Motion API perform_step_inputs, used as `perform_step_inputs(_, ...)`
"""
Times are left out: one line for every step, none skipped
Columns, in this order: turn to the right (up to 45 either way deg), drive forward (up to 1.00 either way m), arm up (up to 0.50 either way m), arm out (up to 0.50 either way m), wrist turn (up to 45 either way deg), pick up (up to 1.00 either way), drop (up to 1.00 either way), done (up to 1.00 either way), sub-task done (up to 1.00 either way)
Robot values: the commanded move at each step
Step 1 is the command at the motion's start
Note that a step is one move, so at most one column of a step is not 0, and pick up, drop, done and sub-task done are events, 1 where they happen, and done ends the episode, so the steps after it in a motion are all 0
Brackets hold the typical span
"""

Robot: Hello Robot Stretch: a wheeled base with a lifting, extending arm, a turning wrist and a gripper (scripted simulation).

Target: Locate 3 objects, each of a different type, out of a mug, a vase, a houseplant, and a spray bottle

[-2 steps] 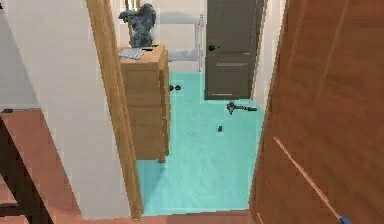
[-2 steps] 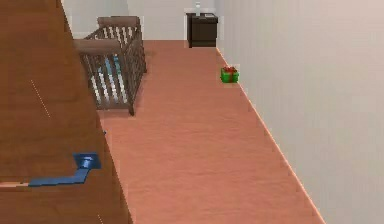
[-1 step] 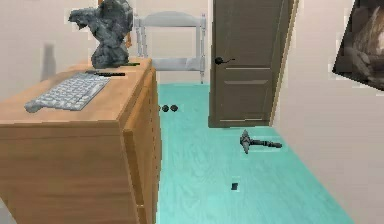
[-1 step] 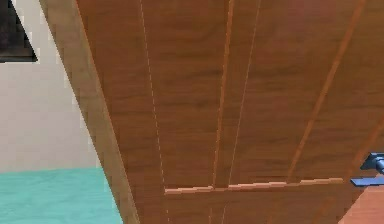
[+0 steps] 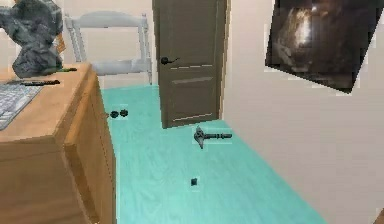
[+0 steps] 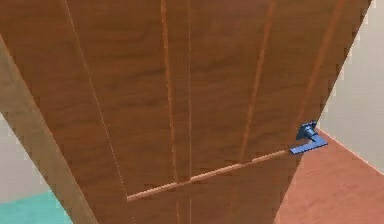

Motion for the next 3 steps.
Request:
perform_step_inputs(0.0, 0.2, 0.0, 0.0, 0.0, 0.0, 0.0, 0.0, 0.0)
perform_step_inputs(9.0, 0.0, 0.0, 0.0, 0.0, 0.0, 0.0, 0.0, 0.0)
perform_step_inputs(0.0, 1.0, 0.0, 0.0, 0.0, 0.0, 0.0, 0.0, 0.0)
